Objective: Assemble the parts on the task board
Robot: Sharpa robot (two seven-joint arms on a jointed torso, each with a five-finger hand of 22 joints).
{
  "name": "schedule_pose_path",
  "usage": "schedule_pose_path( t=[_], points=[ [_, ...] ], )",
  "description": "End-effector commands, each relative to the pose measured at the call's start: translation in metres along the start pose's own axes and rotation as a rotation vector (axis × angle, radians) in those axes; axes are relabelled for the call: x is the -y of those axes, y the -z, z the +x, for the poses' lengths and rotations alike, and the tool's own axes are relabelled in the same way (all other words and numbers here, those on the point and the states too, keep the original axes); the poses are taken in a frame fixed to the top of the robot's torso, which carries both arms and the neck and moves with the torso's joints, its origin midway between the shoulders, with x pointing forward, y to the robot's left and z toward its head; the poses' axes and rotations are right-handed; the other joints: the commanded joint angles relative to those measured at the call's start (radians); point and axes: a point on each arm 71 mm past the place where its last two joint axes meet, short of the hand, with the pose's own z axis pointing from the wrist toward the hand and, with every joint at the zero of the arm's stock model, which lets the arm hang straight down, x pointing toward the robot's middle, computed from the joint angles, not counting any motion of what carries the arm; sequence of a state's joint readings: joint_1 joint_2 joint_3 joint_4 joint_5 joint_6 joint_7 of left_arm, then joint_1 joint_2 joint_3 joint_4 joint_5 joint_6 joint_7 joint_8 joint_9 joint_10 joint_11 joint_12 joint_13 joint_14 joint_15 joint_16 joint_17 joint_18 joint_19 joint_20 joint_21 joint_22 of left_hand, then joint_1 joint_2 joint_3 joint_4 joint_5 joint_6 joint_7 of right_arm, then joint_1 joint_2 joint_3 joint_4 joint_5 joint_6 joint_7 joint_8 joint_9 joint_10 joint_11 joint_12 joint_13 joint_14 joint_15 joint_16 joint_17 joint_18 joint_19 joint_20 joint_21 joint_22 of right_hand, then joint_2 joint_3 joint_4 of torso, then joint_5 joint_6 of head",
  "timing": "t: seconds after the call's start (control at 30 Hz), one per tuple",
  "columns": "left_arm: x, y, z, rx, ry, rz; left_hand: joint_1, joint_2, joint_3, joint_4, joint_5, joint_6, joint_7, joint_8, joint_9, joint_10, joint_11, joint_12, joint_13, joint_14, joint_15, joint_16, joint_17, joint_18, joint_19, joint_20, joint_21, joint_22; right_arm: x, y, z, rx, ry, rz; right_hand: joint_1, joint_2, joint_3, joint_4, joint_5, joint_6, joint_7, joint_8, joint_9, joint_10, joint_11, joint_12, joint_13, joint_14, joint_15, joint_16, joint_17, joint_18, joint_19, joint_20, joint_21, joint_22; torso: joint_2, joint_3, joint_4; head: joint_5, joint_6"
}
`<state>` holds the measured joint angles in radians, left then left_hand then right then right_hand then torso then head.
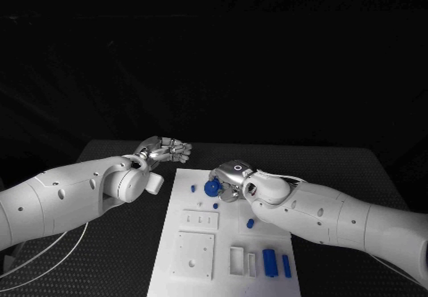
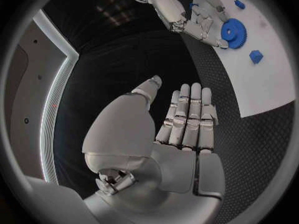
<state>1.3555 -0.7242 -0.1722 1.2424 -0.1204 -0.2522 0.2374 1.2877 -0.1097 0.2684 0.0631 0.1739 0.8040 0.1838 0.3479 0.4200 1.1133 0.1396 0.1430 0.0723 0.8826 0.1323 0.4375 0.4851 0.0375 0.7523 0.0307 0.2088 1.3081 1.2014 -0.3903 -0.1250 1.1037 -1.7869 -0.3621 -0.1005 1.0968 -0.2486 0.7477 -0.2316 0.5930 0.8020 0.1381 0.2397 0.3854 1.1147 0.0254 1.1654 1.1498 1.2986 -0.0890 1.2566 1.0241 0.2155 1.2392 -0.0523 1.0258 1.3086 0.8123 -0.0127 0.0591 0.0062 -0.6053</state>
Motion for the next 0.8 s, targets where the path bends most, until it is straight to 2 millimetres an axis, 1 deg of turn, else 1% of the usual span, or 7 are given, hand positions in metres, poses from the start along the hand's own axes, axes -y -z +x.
schedule_pose_path(
  t=[0.03,0.1,0.13,0.27,0.37,0.5,0.8],
  points=[
    [0.002,0.000,0.002,-0.017,0.002,0.009,-0.009,-0.002,-0.001,-0.006,-0.004,0.007,-0.003,-0.007,-0.002,0.009,0.001,-0.005,-0.001,-0.003,0.006,-0.004,-0.002,0.017,-0.001,0.006,0.000,0.021,0.005,0.002,0.006,-0.060,-0.013,0.013,0.009,0.001,0.015,0.001,0.055,-0.007,0.000,0.005,0.004,-0.001,-0.001,0.003,-0.002,0.002,0.005,-0.005,0.003,0.046,-0.007,0.000,-0.005,0.014,0.000,-0.0002,0.0002,0.001,-0.001],
    [0.002,0.000,0.002,-0.017,0.002,0.008,-0.009,-0.002,-0.001,-0.006,-0.004,0.007,-0.003,-0.007,-0.002,0.008,0.001,-0.005,-0.001,-0.003,0.006,-0.004,-0.002,0.017,-0.001,0.006,0.000,0.021,0.007,0.003,0.007,-0.071,-0.023,0.019,0.010,0.003,0.021,0.002,0.071,-0.006,-0.001,0.006,0.005,-0.001,-0.001,0.003,-0.002,0.002,0.005,-0.006,0.003,0.046,-0.007,0.000,-0.006,0.014,0.000,-0.0003,0.0003,0.001,-0.002],
    [0.002,0.000,0.002,-0.017,0.002,0.008,-0.010,-0.002,-0.001,-0.006,-0.004,0.007,-0.003,-0.007,-0.002,0.009,0.001,-0.005,-0.001,-0.003,0.006,-0.004,-0.002,0.017,-0.001,0.006,0.000,0.021,0.008,0.003,0.007,-0.073,-0.025,0.020,0.011,0.010,0.036,0.003,0.106,0.000,-0.002,0.011,0.007,-0.002,-0.003,0.004,-0.003,0.001,0.004,-0.006,0.004,0.046,-0.009,0.001,-0.007,0.014,0.000,-0.0003,0.0003,0.001,-0.002],
    [0.002,0.001,0.001,-0.015,0.002,0.008,-0.010,-0.002,-0.001,-0.006,-0.004,0.007,-0.002,-0.007,-0.002,0.008,0.001,-0.005,-0.001,-0.003,0.006,-0.004,-0.002,0.017,-0.001,0.006,0.000,0.021,0.011,0.006,0.007,-0.069,-0.031,0.027,-0.015,0.023,0.063,0.003,0.150,0.000,-0.004,0.016,0.011,-0.003,-0.004,0.007,-0.003,0.002,0.002,-0.006,0.009,0.046,-0.008,0.005,-0.003,0.017,0.000,0.0003,-0.0009,0.001,-0.002],
    [0.002,0.001,0.000,-0.014,0.002,0.008,-0.010,-0.001,-0.001,-0.005,-0.004,0.007,-0.002,-0.007,-0.002,0.008,0.001,-0.005,-0.001,-0.003,0.006,-0.004,-0.002,0.017,-0.001,0.006,0.000,0.021,0.014,0.008,0.007,-0.065,-0.032,0.032,-0.032,0.037,0.096,-0.002,0.152,0.010,-0.004,0.025,0.015,-0.003,-0.005,0.011,-0.004,0.003,0.001,-0.006,0.013,0.046,-0.007,0.005,-0.001,0.017,0.000,0.0007,-0.0014,0.001,-0.002],
    [0.001,0.001,-0.001,-0.013,0.002,0.007,-0.010,-0.001,-0.001,-0.005,-0.004,0.007,-0.002,-0.007,-0.002,0.008,0.001,-0.005,-0.001,-0.003,0.006,-0.004,-0.002,0.017,-0.001,0.006,0.000,0.021,0.020,0.013,0.007,-0.059,-0.037,0.041,-0.044,0.042,0.114,-0.008,0.152,0.014,-0.004,0.030,0.017,-0.002,-0.004,0.013,-0.004,0.004,0.002,-0.006,0.016,0.046,-0.005,0.005,0.002,0.017,0.000,0.0008,-0.0016,0.001,-0.003],
    [0.001,0.003,-0.003,-0.008,0.001,0.006,-0.010,-0.001,-0.001,-0.006,-0.004,0.007,-0.003,-0.007,-0.002,0.009,0.001,-0.005,-0.001,-0.003,0.006,-0.004,-0.002,0.017,-0.001,0.006,0.000,0.021,0.024,0.025,-0.005,0.064,-0.106,0.024,-0.053,0.041,0.128,-0.012,0.150,0.022,-0.003,0.036,0.020,0.001,-0.003,0.016,-0.006,0.007,0.002,-0.005,0.019,0.046,-0.001,0.002,0.005,0.017,0.000,0.0015,-0.0026,-0.002,0.003]
  ],
)
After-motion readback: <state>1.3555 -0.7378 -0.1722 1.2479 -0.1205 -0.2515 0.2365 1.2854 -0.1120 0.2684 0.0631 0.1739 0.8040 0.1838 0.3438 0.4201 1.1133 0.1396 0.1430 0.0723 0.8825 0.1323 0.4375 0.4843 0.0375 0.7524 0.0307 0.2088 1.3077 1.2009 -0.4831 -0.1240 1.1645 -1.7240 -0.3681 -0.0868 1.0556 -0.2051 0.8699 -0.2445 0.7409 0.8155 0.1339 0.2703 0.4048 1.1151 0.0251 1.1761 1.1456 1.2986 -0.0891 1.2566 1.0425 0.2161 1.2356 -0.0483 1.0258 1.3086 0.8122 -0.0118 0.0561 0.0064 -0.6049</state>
